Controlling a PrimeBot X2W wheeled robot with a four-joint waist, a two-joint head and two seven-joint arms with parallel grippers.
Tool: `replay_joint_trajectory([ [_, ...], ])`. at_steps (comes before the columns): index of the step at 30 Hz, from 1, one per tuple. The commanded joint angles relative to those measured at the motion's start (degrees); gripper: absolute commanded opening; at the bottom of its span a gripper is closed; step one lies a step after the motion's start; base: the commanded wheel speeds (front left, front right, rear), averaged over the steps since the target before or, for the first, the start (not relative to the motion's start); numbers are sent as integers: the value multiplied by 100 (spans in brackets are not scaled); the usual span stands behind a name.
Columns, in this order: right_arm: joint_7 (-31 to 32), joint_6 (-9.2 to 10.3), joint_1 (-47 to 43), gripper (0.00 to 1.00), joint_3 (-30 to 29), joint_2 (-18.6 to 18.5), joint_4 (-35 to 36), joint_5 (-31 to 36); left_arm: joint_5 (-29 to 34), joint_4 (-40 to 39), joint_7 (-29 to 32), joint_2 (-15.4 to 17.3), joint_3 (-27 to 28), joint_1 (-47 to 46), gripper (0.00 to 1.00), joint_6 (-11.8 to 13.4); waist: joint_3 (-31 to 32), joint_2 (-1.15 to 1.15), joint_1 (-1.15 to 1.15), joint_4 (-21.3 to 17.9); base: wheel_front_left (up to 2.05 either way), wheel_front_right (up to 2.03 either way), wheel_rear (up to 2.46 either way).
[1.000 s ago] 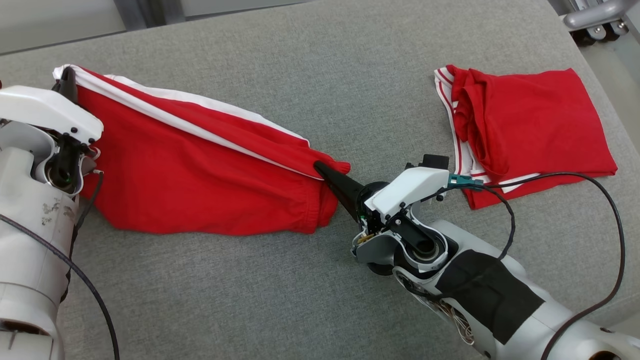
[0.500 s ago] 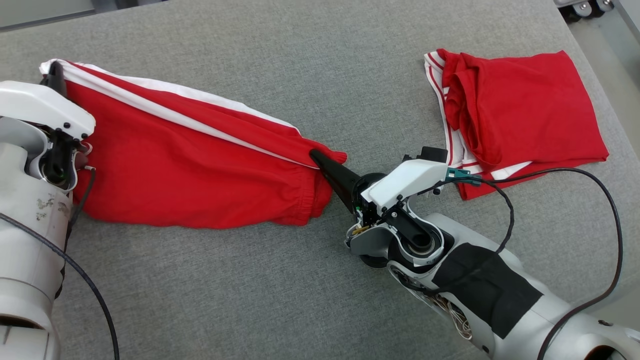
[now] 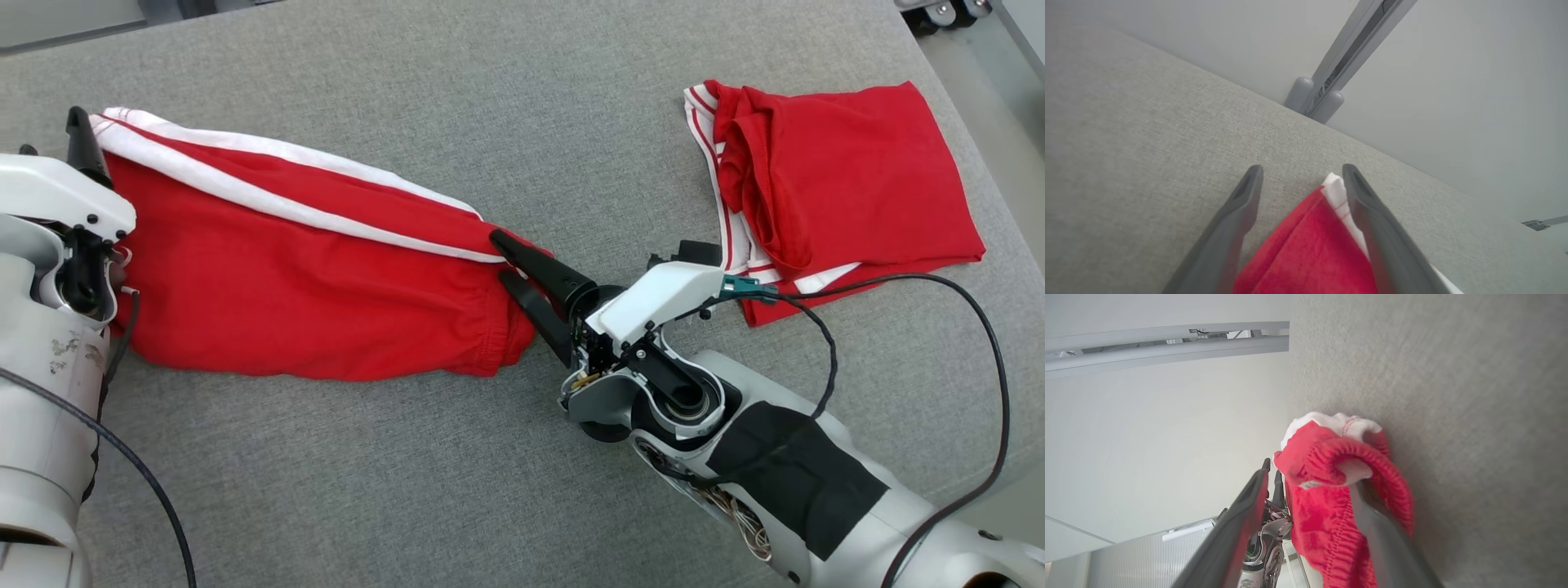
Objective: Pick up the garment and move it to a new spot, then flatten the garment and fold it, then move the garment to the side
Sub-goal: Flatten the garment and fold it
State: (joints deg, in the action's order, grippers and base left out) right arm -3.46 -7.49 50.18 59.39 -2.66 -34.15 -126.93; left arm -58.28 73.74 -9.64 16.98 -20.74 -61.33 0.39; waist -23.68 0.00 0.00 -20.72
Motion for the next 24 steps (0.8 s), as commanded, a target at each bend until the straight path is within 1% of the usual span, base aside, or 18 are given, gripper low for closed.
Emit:
replay_joint_trajectory([
  [1,38,-1,-57,100,-57,-51,10,31,-54,5,-64,50,31,26,100,-12,33,0,0,17,0,0,0],
  [4,35,-2,-122,100,-237,-52,-4,11,-123,5,-211,24,118,40,100,-140,119,0,0,41,0,0,0],
  [7,38,-1,-177,100,-440,-48,-58,-57,-171,8,-328,-8,165,82,100,-205,253,0,0,80,0,0,0],
  [15,136,-2,-291,100,-685,-45,-251,212,-149,11,-495,-159,175,349,100,-404,808,0,0,278,0,0,0],
  [18,20,-2,-319,100,-847,-44,-265,620,-127,-79,-533,-263,175,453,100,-544,1064,0,0,398,0,0,0],
  [21,-220,-2,-399,100,-816,-151,-280,1529,-131,-286,-551,-298,271,591,100,-659,1341,0,0,554,0,0,0],
  [24,-504,-2,-581,100,-697,-313,-193,2306,15,-713,-550,-333,464,864,100,-723,1620,0,0,746,0,0,0],
])
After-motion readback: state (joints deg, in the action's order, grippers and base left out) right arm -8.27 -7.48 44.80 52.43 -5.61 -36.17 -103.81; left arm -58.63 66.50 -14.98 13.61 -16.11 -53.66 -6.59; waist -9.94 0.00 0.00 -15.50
